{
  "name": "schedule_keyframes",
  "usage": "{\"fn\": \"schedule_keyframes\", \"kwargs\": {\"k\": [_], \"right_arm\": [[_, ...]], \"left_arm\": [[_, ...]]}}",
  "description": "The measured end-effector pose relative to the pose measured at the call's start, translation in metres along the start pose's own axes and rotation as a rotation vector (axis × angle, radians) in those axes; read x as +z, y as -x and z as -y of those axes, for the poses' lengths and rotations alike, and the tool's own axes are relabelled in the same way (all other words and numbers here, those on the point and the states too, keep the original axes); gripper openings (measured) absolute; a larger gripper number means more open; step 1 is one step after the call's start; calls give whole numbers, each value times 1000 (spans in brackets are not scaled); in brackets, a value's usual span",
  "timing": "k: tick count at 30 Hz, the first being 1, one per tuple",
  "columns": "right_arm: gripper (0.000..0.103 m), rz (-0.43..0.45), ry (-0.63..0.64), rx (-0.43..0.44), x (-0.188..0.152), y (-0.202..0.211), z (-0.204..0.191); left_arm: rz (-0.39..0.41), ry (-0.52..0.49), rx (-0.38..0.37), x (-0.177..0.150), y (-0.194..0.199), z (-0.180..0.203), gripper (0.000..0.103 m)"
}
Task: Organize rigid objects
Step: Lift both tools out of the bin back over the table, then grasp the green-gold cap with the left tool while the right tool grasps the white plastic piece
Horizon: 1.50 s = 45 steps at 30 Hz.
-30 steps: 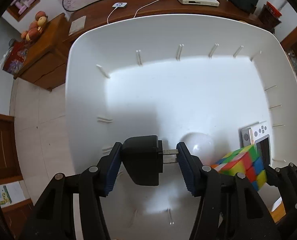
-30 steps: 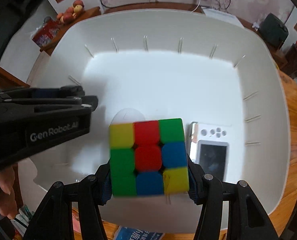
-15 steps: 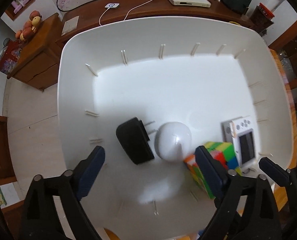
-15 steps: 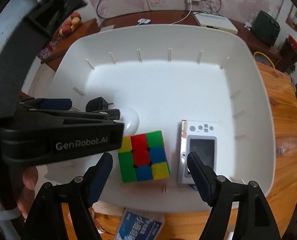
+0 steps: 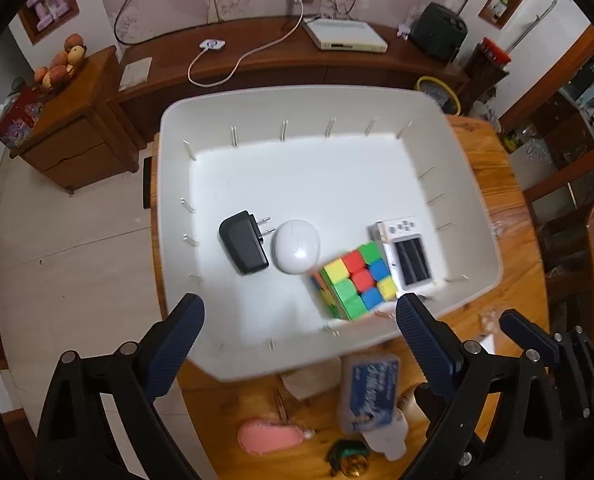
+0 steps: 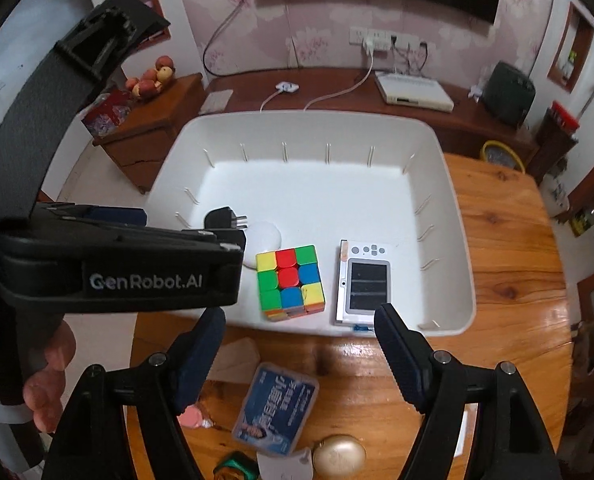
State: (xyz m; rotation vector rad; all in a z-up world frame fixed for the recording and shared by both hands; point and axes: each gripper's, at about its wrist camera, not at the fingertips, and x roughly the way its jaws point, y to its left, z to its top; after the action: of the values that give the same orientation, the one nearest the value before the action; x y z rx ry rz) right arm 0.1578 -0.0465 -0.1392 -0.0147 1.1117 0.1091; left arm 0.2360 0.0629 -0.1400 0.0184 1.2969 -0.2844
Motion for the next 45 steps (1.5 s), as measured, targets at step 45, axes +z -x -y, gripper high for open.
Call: {"fn": "schedule_keyframes", "kwargs": {"k": [45], "right_arm": [[78,-41,102,73,-196,42,62]], "left_arm": [[-73,-112,201,-225,-51,62,98]]}}
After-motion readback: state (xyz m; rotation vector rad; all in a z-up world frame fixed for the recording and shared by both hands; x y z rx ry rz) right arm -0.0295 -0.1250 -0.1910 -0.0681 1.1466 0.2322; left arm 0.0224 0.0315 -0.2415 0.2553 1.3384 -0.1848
